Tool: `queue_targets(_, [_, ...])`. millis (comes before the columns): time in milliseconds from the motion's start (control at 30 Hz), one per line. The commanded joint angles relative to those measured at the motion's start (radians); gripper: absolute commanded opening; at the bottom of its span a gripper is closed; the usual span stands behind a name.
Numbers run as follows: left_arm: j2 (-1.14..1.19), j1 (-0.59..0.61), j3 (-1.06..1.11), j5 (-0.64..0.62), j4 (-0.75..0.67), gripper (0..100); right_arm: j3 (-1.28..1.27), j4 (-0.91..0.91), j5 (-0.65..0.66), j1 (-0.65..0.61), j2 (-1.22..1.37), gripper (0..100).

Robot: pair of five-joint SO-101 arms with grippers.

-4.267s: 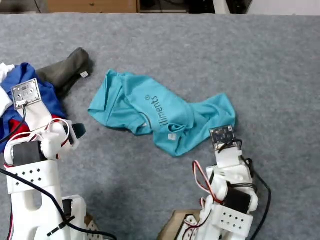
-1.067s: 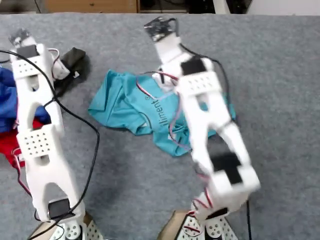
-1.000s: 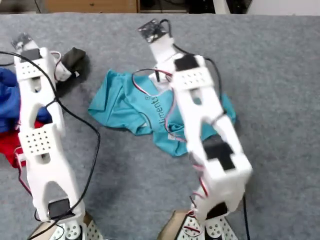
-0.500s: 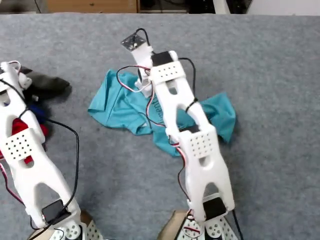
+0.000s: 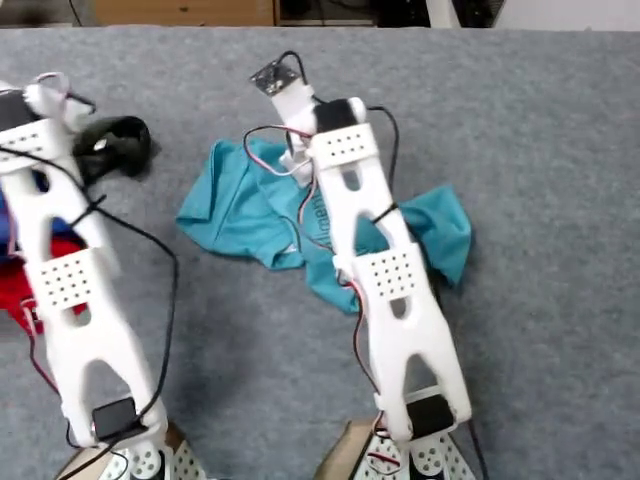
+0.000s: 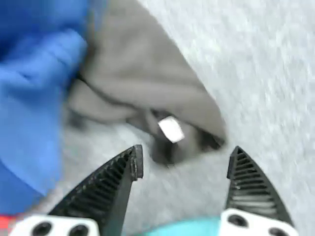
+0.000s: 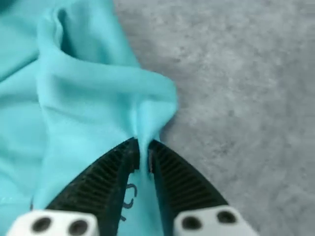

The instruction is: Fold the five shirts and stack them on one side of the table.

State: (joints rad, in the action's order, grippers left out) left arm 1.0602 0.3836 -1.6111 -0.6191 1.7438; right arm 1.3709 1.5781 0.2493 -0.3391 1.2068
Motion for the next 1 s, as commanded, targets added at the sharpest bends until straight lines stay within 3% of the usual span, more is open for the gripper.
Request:
queue_targets(0, [-0.074, -0.117, -0.015, -0.015, 0.015, 29, 0.117, 0.025, 0.009, 0.082, -0.008, 0.5])
queue_targets(233, [-0.067, -0.311, 0.072, -0.018, 0.012, 29, 0.260, -0.028, 0.009, 0.286, -0.002, 0.8])
queue_targets(433, [0.062, -0.446, 0.166, -0.023, -0.021, 29, 0.223, -0.163, 0.009, 0.440, 0.022, 2.6])
queue_targets(633, [0.133, -0.532, 0.120, -0.101, -0.029, 29, 0.248, -0.169, 0.083, 0.527, 0.024, 28.1])
queue_targets(733, [0.163, -0.520, 0.104, -0.101, -0.035, 29, 0.298, -0.115, 0.123, 0.532, 0.005, 36.7])
queue_targets(833, [0.188, -0.460, 0.104, -0.100, -0.075, 29, 0.294, -0.035, 0.135, 0.473, -0.062, 34.8])
queue_targets(967, [0.205, -0.350, 0.104, -0.106, -0.107, 29, 0.251, 0.031, 0.163, 0.298, -0.130, 28.3])
